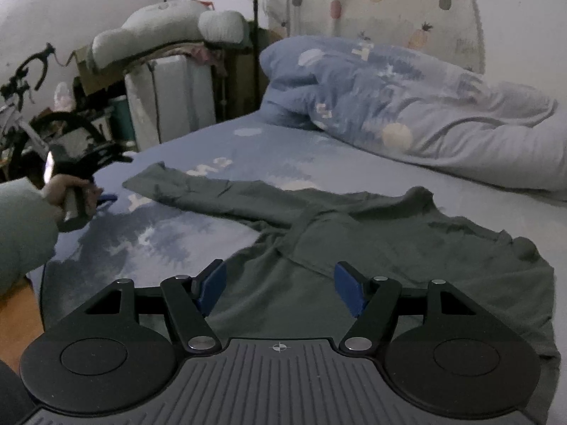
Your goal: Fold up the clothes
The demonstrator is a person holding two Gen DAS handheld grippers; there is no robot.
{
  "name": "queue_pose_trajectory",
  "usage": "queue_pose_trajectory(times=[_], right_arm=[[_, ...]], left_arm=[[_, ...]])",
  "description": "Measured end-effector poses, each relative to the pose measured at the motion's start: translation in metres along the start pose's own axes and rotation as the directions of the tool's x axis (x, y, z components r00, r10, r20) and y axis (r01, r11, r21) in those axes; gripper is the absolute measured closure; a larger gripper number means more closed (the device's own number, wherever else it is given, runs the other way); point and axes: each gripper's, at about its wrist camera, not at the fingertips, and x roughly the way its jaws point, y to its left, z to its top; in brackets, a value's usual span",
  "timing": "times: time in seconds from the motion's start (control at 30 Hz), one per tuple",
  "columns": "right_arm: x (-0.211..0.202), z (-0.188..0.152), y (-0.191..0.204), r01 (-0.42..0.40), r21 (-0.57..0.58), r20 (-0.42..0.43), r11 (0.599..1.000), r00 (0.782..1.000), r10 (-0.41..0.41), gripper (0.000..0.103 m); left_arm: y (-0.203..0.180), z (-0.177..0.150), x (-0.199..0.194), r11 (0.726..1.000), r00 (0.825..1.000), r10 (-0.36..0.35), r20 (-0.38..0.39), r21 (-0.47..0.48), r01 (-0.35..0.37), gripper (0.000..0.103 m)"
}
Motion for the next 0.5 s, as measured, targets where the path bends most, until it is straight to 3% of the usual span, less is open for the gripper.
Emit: queue_pose_trajectory(times=[0.17,0.2,0.23,0.3,0.5], right_arm=[[-0.002,0.000,-0.001,0.009,0.013,-0.007,1.000,1.000,-0.009,0.032],[-0.003,0.000,-0.002,0.012,0.011,-0.007,1.000,1.000,-0.012,0.032],[-0.004,0.000,-0.002,0.015,0.010,-0.008,1.000,1.000,-0.015,0.032],[-0.008,0.002,-0.003,0.020,0.012,-0.003,1.000,1.000,-0.020,0.032],[-0.010,-0.004,-0.014,0.040,0.064,0.014,0.997,0.999,-0.041,0.031]], left_arm=[[-0.011,0.010,0.018,0.996,0.999,0.046,-0.001,0.073,-0.046,0.010],[-0.014,0.011,0.020,0.994,0.998,0.055,0.001,0.089,-0.055,0.025],[-0.021,0.009,0.017,0.992,0.999,0.053,0.008,0.116,-0.054,0.053],[-0.035,0.007,0.010,0.984,0.999,0.049,0.021,0.168,-0.052,0.085],[-0.081,-0.003,-0.010,0.945,0.998,0.027,0.058,0.324,-0.044,0.094]])
